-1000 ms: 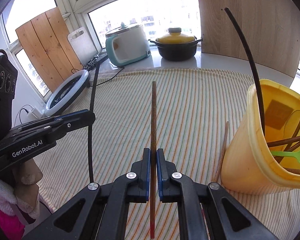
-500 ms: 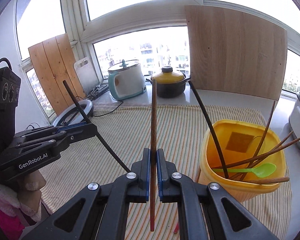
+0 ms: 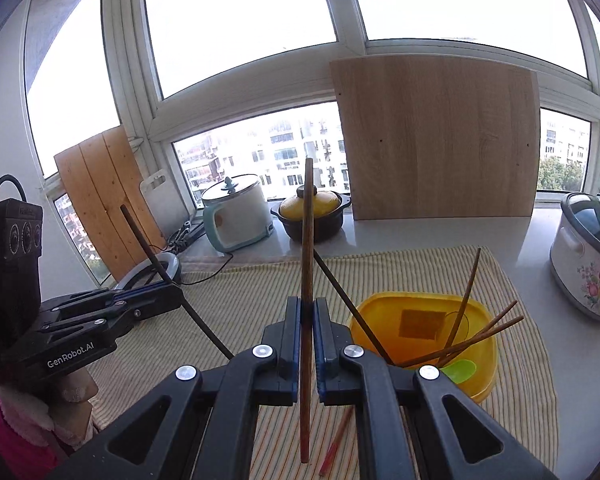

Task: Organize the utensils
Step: 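Lift the black and wooden chopsticks and carry both tools toward the yellow container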

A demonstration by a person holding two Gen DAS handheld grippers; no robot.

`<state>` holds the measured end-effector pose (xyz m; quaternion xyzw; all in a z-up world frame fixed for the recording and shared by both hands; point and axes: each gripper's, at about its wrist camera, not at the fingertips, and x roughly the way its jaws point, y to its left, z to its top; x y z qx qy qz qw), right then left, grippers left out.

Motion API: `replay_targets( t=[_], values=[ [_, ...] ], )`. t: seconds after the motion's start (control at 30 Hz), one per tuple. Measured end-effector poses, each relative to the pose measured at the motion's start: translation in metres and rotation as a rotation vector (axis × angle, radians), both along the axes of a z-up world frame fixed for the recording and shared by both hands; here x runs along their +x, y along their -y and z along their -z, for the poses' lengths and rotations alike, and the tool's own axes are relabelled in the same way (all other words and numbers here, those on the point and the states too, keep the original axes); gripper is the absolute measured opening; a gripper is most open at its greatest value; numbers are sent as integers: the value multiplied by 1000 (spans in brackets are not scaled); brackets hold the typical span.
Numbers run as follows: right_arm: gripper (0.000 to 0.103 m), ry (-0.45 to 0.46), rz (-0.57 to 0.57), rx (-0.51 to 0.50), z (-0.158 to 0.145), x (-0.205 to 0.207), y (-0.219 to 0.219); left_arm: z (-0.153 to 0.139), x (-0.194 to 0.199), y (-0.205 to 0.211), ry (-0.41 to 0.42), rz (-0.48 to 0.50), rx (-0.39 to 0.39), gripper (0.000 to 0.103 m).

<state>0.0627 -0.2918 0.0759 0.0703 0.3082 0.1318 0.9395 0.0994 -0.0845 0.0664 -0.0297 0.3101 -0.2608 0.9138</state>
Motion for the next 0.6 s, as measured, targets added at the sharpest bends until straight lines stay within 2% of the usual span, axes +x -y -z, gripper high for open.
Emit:
replay_targets(
  t=[0.47,0.6],
  values=[
    [4,60,86,45,-31,5,42,-52,3,24,69,58,-76,3],
    [4,67,98,53,-35,9,49,-62,8,31,86,68,-71,3]
  ],
)
